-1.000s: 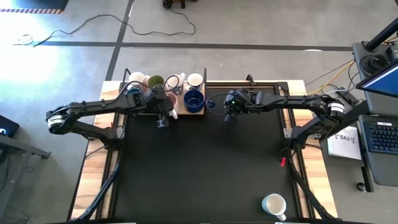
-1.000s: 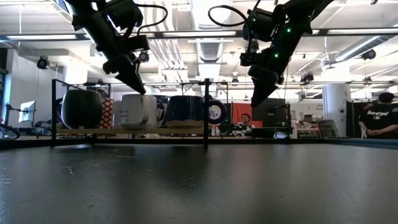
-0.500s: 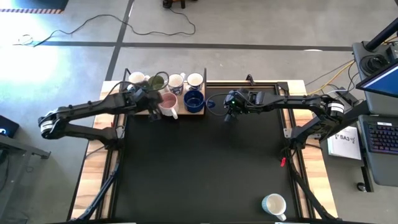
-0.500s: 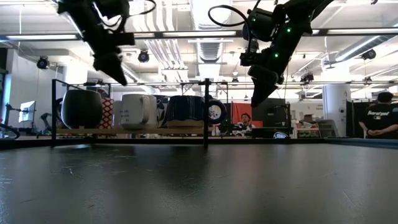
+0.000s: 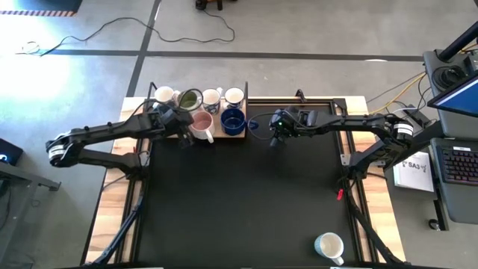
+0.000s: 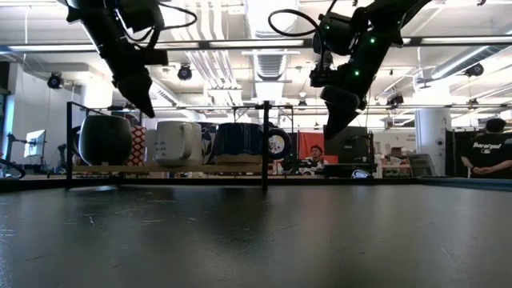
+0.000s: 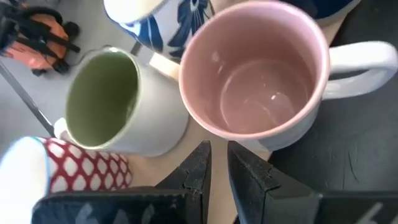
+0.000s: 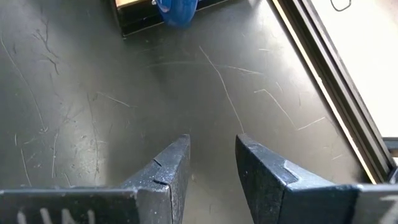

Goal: Place coffee mugs
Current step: Adjust the pink-white mug on the shelf

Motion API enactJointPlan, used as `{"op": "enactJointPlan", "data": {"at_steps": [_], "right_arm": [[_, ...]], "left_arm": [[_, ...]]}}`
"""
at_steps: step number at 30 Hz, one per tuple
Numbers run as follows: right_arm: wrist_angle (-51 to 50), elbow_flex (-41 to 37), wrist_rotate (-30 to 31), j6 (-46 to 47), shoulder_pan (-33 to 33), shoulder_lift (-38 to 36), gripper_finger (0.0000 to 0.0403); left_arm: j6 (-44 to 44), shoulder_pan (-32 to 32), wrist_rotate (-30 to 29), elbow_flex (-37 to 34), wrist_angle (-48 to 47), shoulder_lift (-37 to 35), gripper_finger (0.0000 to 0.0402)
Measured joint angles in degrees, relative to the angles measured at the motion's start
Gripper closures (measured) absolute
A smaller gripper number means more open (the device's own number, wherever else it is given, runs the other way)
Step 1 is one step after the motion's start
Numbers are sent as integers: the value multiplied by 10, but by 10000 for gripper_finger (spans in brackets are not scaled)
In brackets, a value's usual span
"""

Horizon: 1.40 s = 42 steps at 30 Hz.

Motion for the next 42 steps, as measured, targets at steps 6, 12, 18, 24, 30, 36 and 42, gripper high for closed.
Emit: {"op": "enactJointPlan", "data": {"at_steps": [6, 12, 18, 24, 30, 36, 42], "right_arm": [[0, -3, 0, 0, 0, 0, 284], [0, -3, 0, 0, 0, 0, 284], [0, -3, 0, 0, 0, 0, 284], [0, -3, 0, 1, 0, 0, 284], [0, -3, 0, 2, 0, 0, 284], [0, -3, 0, 2, 0, 0, 284], [-1, -3, 0, 0, 0, 0, 284]], "left_arm": [[-8, 0, 10, -15, 19, 12, 366], [-7, 1, 22, -27, 51, 21, 366], [9, 1, 38, -27, 81, 26, 366], [14, 3, 40, -27, 87, 26, 366], [23, 5, 56, -27, 116, 26, 366], [26, 6, 50, -27, 117, 26, 366], [21, 12, 14, -29, 92, 24, 366]]}}
